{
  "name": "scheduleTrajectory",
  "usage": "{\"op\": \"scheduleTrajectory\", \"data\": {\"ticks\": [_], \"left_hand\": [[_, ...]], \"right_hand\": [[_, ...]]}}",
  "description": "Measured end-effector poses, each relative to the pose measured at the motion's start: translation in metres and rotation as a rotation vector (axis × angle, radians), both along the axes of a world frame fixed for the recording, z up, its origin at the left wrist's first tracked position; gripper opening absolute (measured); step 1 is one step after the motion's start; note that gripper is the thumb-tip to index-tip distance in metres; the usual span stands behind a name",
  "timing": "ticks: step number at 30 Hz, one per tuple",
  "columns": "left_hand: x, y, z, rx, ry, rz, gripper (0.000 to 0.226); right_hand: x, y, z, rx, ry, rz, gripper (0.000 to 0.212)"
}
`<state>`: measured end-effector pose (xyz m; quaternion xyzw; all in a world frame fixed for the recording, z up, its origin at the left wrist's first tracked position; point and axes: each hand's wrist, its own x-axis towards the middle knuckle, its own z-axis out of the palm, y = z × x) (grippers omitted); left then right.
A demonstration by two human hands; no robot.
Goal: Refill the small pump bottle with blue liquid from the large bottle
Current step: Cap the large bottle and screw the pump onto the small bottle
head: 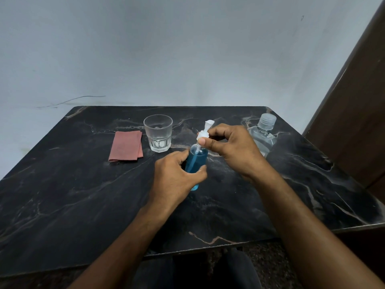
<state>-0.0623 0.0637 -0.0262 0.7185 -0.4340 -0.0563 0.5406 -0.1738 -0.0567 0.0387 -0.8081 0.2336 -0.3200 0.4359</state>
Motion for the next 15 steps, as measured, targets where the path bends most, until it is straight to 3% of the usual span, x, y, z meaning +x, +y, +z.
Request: {"op": "scheduleTrajectory", "data": {"ticks": [6,11,15], "left_hand": [[-0.0006,0.0010,0.0037,-0.022,0.005,-0.009,0.027],[-0.0001,-0.0001,0.0028,-0.010,-0.010,-0.002,0.026],[-0.0007,-0.0006,0.0015,-0.038,-0.015,0.023,0.027]], "right_hand": [[-0.0041,0.0002,0.0100,-0.067,0.130,0.060,0.017],[-0.0027,0.0019,0.0074,-0.092,0.086,0.025,0.017],[-0.0002,0.0020,0.0041,0.006,0.015,-0.003,0.019]]}}
